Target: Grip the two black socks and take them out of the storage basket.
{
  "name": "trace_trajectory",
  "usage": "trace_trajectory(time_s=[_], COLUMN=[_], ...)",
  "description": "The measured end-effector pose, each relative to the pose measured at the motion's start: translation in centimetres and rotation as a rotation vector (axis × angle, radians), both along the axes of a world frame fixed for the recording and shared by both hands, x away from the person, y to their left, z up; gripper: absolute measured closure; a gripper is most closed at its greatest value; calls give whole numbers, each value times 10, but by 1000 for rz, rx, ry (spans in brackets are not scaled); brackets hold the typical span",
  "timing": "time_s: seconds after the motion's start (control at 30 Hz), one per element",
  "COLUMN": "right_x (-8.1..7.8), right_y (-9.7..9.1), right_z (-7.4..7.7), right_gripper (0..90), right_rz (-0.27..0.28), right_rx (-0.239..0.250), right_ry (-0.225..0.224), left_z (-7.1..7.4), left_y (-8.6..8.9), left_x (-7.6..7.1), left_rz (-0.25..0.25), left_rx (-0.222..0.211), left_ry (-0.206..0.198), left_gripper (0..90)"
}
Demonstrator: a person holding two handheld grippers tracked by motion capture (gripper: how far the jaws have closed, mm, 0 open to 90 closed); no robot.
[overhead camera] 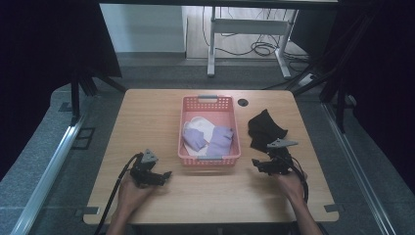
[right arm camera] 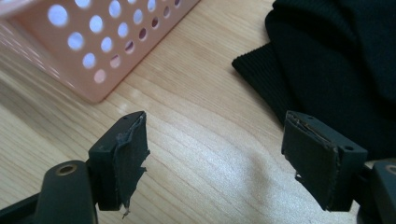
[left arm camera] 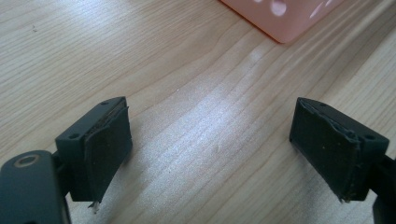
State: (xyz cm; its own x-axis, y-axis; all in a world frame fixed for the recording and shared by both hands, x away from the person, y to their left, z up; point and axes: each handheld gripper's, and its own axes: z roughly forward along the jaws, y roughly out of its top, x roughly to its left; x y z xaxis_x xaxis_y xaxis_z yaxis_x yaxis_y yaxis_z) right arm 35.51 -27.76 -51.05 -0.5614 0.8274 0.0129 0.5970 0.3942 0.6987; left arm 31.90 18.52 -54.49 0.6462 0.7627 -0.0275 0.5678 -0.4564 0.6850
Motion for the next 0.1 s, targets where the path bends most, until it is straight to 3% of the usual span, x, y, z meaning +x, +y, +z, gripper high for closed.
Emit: trace_trajectory(time_s=[0.1], right_x=[1], right_y=[-2], right_z=[-2], right_gripper=[224], right_rz=[4], right_rx=[8], right_ry=[8], left_z=[0], left_y=[0], left_x=[0], left_rz=[-2], left_rx=[0], left_ry=[-1], left_gripper=[127])
